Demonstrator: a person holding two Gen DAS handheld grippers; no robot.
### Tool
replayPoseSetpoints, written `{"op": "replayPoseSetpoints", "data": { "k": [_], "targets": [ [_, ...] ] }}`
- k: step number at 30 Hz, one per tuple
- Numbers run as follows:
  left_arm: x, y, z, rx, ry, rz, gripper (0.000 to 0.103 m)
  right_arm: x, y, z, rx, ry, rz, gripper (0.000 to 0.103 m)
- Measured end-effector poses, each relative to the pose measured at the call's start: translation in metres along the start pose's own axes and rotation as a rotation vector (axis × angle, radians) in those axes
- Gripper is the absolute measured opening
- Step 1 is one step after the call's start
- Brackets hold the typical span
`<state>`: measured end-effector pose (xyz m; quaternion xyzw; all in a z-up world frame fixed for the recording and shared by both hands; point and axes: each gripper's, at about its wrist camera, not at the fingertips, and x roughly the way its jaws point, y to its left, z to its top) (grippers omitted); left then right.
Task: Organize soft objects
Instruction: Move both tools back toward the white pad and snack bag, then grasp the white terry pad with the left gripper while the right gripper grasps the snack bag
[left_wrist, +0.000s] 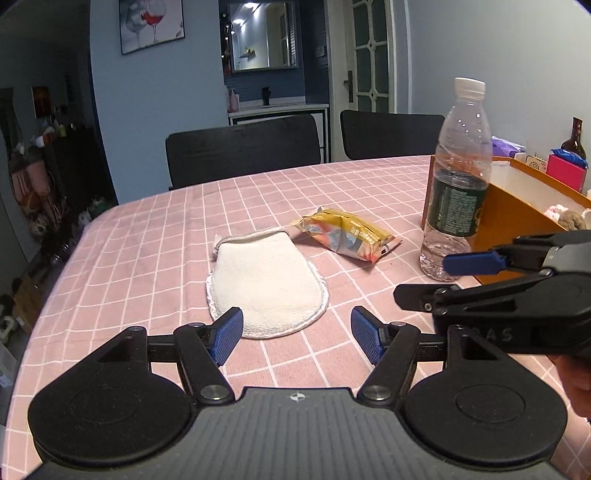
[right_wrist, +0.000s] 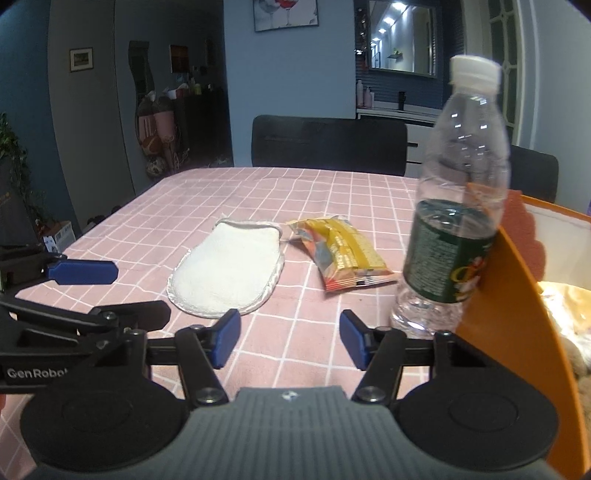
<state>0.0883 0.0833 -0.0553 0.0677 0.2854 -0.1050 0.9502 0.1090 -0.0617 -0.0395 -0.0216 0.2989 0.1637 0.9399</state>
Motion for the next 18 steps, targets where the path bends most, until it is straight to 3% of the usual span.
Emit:
{"op": "replayPoseSetpoints", "data": {
  "k": [9,15,18],
  "targets": [
    [0.035,0.017,0.010,0.014,0.071,-0.015,0.081,0.042,0.004,0.013,-0.042,0.036,-0.022,0.055],
    [0.072,0.033,0.016,0.015,0.143,-0.039,0.081,0.078,0.006,0.026,-0.099,0.046,-0.095,0.054],
    [0.088,0.039,0.017,-0.002,0.196,-0.001,0.081,0.092,0.004,0.030,-0.108,0.057,-0.128,0.054]
  ]
}}
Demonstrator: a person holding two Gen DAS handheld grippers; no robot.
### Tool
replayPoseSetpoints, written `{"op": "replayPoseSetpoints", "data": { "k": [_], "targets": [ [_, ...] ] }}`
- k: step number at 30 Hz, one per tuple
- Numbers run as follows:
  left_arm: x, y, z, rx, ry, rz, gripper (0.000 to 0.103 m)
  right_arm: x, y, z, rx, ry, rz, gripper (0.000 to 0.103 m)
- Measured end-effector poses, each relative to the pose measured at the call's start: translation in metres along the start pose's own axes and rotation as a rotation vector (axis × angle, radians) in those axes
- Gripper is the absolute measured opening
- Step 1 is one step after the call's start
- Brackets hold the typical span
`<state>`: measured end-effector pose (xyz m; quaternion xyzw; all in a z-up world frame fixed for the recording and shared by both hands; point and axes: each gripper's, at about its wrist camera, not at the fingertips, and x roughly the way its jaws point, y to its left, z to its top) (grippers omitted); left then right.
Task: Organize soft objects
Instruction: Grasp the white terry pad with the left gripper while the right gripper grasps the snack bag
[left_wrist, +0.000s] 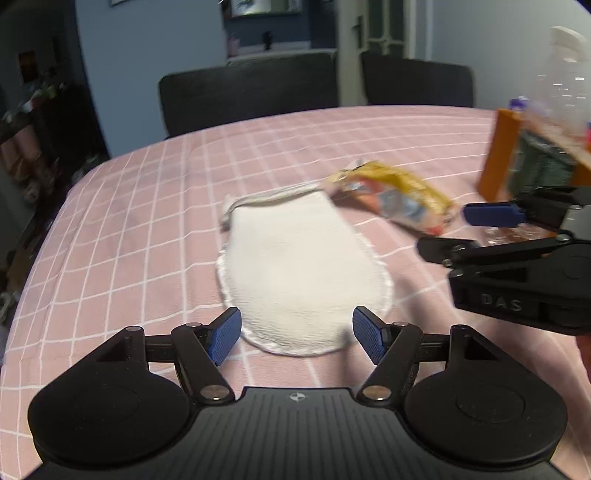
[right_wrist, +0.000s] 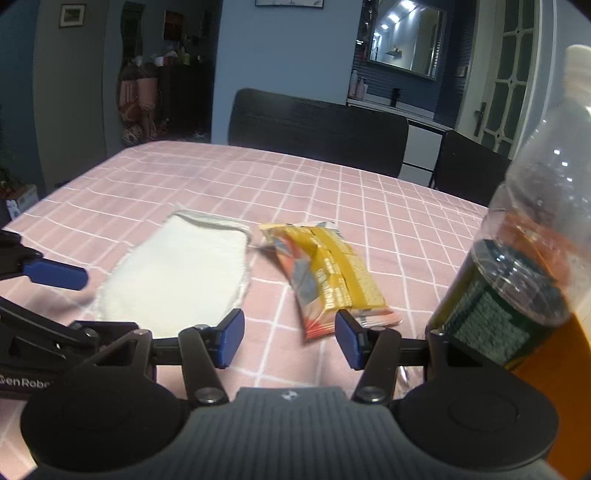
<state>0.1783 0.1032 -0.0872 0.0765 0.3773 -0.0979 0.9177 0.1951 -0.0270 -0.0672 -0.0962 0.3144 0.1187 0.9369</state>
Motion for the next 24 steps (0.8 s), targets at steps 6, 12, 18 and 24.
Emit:
{"op": "replayPoseSetpoints", "data": {
  "k": [6,12,18,24],
  "targets": [
    [0.020,0.009,0.009,-0.074,0.039,0.031,0.083,0.026,0.004,0.002,-0.028,0.016,-0.063,0.053],
    [0.030,0.008,0.011,-0.112,0.045,0.038,0.087,0.041,0.008,0.001,-0.036,0.031,-0.089,0.027],
    [0.026,0.003,0.009,-0.121,0.028,0.035,0.054,0.043,0.005,-0.003,-0.033,0.044,-0.060,0.000],
    [0.020,-0.004,0.007,-0.112,0.025,0.017,0.024,0.028,0.008,-0.005,-0.032,0.026,-0.009,0.000]
  ]
}}
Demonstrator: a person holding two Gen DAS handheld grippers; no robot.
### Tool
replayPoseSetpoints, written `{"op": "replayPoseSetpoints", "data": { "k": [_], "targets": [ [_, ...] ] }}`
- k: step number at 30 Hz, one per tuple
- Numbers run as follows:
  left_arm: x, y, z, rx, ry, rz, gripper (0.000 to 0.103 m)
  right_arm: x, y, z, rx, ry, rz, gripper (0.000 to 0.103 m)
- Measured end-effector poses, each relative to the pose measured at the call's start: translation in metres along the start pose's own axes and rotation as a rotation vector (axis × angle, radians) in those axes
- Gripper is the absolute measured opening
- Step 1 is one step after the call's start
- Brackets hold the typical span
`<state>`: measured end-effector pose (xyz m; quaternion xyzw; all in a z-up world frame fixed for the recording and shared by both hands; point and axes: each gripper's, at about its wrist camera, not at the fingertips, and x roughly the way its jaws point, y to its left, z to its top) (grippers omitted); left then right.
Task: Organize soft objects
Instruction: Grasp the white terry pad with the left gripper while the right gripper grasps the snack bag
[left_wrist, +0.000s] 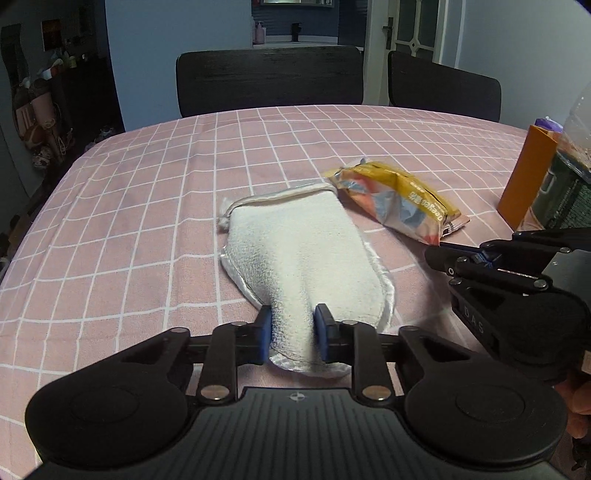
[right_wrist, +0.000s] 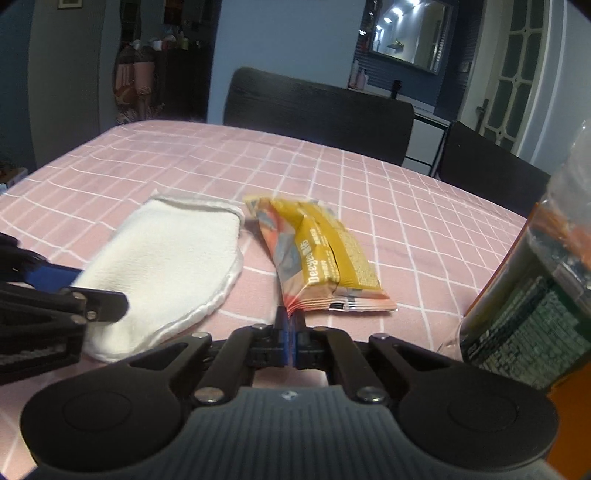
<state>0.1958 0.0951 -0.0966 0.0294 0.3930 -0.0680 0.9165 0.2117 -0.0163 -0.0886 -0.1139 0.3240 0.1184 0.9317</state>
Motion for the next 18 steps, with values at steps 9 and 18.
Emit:
{"op": "replayPoseSetpoints", "data": {
  "k": [9,18],
  "targets": [
    [-0.029,0.004,-0.025,-0.049,0.002,-0.019,0.018,-0.047,0.012,-0.023,0.018,-0.009,0.100,0.000],
    [-0.080,0.005,-0.063,-0.083,-0.008,-0.042,0.018,-0.107,0.011,-0.063,0.037,0.003,0.160,0.000]
  ]
}}
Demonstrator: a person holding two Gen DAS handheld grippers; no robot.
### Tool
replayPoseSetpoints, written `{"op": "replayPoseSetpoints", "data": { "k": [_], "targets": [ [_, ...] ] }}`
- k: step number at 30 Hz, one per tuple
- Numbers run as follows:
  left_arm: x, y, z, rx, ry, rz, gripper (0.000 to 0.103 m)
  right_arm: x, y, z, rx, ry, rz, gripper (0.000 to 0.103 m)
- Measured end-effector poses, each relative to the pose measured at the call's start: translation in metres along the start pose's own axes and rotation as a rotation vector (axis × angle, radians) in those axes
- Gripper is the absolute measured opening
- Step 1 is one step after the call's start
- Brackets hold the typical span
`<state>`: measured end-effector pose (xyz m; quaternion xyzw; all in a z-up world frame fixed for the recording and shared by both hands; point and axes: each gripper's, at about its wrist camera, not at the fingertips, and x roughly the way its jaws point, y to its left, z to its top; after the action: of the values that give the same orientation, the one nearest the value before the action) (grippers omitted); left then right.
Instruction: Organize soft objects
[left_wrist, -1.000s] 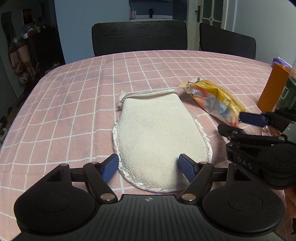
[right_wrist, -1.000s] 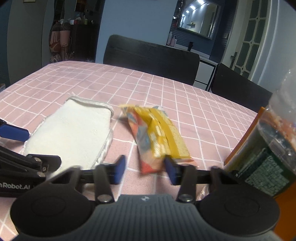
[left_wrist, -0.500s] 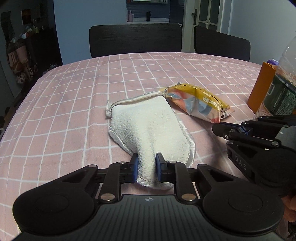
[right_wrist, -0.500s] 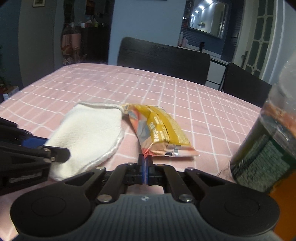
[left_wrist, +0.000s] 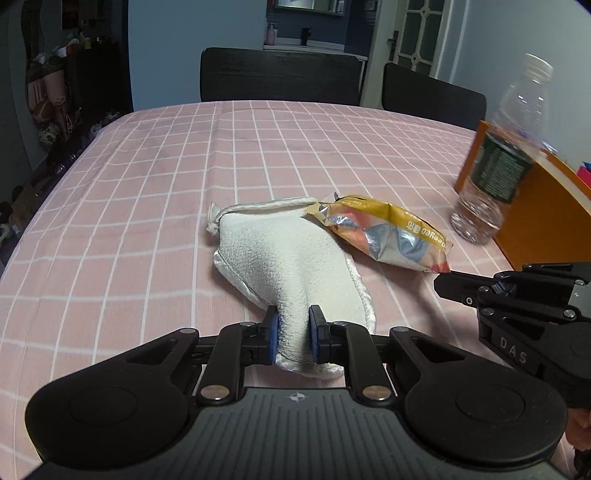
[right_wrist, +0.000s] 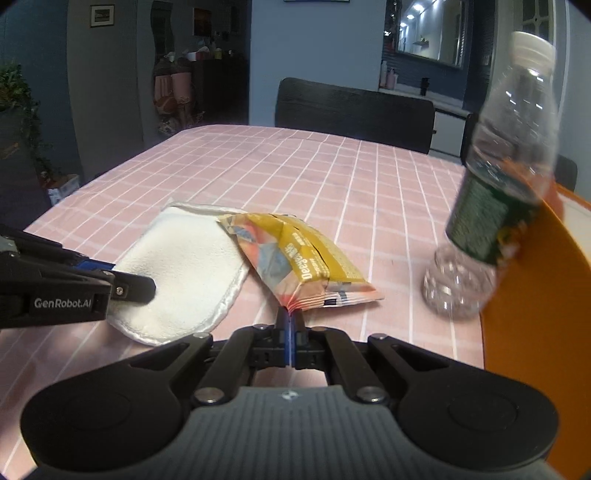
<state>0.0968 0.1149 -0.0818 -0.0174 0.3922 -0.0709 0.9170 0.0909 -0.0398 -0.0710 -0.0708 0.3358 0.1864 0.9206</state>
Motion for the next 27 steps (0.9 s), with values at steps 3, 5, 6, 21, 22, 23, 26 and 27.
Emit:
{"op": "replayPoseSetpoints", "data": {
  "k": [3,5,6,21,22,23,26,27],
  "targets": [
    [-0.013,-0.002,-0.011,0.017,0.024,-0.026,0.018,-0.021,0.003,-0.012,-0.012,0.011,0.021,0.000],
    [-0.019,-0.004,-0.017,0.037,0.032,-0.032,0.018,-0.032,0.006,-0.018,-0.026,0.023,0.030,0.000],
    [-0.022,-0.004,-0.020,0.045,0.033,-0.033,0.018,-0.037,0.007,-0.021,-0.027,0.026,0.035,0.000],
    [-0.037,-0.001,-0.028,0.064,-0.011,0.024,0.078,-0.057,-0.012,-0.022,0.028,0.010,0.080,0.041],
    [-0.038,0.000,-0.027,0.059,-0.020,0.025,0.084,-0.059,-0.016,-0.018,0.031,-0.004,0.080,0.042],
    [-0.040,0.001,-0.026,0.055,-0.030,0.029,0.085,-0.060,-0.018,-0.015,0.028,-0.016,0.075,0.043],
    [-0.041,0.005,-0.023,0.027,-0.045,0.050,0.087,-0.053,-0.025,-0.005,0.006,-0.038,0.066,0.053],
    [-0.040,0.007,-0.022,0.007,-0.045,0.054,0.087,-0.048,-0.027,-0.002,0.008,-0.036,0.066,0.061]
  ]
}}
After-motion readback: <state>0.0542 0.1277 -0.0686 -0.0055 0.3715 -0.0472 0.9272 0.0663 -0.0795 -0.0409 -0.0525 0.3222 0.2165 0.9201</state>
